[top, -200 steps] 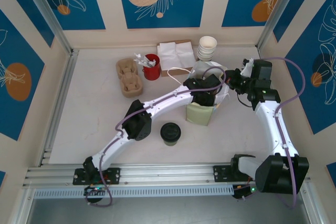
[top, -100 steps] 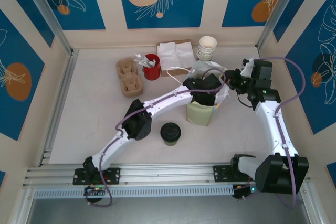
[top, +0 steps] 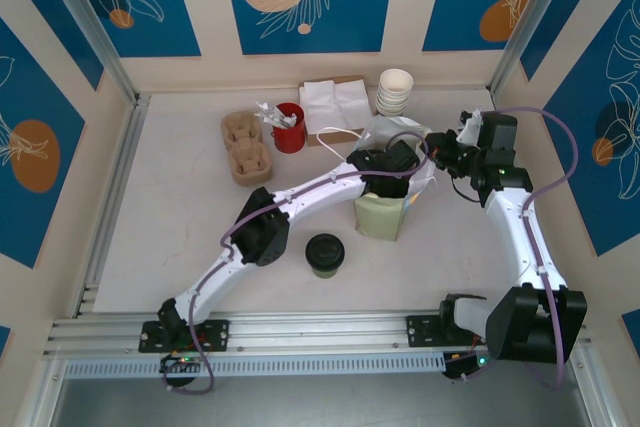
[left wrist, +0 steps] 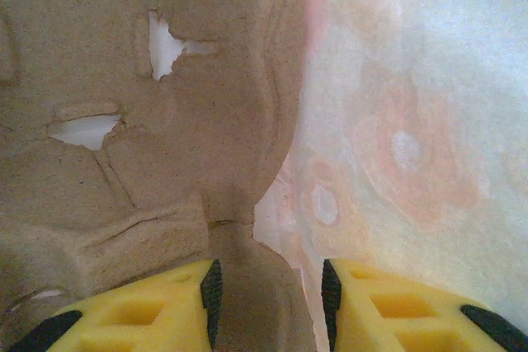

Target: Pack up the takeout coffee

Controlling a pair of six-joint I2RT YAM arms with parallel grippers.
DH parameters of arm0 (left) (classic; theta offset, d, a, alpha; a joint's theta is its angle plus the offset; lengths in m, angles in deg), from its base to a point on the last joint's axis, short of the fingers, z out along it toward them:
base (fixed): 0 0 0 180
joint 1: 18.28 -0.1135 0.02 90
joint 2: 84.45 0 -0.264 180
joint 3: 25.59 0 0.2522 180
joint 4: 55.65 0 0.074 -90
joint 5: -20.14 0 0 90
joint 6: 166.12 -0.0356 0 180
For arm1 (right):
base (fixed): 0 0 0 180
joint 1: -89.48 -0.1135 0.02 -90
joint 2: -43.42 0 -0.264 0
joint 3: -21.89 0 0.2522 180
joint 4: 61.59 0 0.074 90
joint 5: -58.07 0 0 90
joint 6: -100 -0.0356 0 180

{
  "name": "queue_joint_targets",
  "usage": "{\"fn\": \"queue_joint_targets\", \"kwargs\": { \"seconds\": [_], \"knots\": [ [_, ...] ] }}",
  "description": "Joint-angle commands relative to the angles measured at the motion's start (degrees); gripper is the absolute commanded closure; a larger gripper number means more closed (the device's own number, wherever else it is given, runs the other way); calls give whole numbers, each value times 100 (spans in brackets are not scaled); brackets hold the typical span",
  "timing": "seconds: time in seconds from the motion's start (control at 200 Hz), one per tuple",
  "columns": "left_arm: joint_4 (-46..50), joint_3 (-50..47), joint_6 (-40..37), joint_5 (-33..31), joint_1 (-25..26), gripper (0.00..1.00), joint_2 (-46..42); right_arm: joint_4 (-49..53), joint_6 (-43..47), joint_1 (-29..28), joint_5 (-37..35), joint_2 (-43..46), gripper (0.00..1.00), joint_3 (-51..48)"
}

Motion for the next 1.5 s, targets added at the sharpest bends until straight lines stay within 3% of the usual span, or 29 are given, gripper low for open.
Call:
{"fn": "queue_joint_targets", "kwargs": {
  "seconds": [0.0,0.52,0.77,1.135,1.495],
  "knots": [
    [270,-49,-124,-24,-12,58,68,-144,-6,-95,432,29,100,131],
    [1118,504,-474,-1048,-92,49,-349,637,189,-69,433,330,100,811],
    [891,464,-349,-370,-118,47,-288,500,188,-60,381,285,100,579],
    [284,524,-357,569,-67,46,-1059,812,126,-257,-361,-244,100,845],
    [612,848,-387,235,-41,45,-1794,976,271,-420,-803,-311,100,1074]
  ]
}}
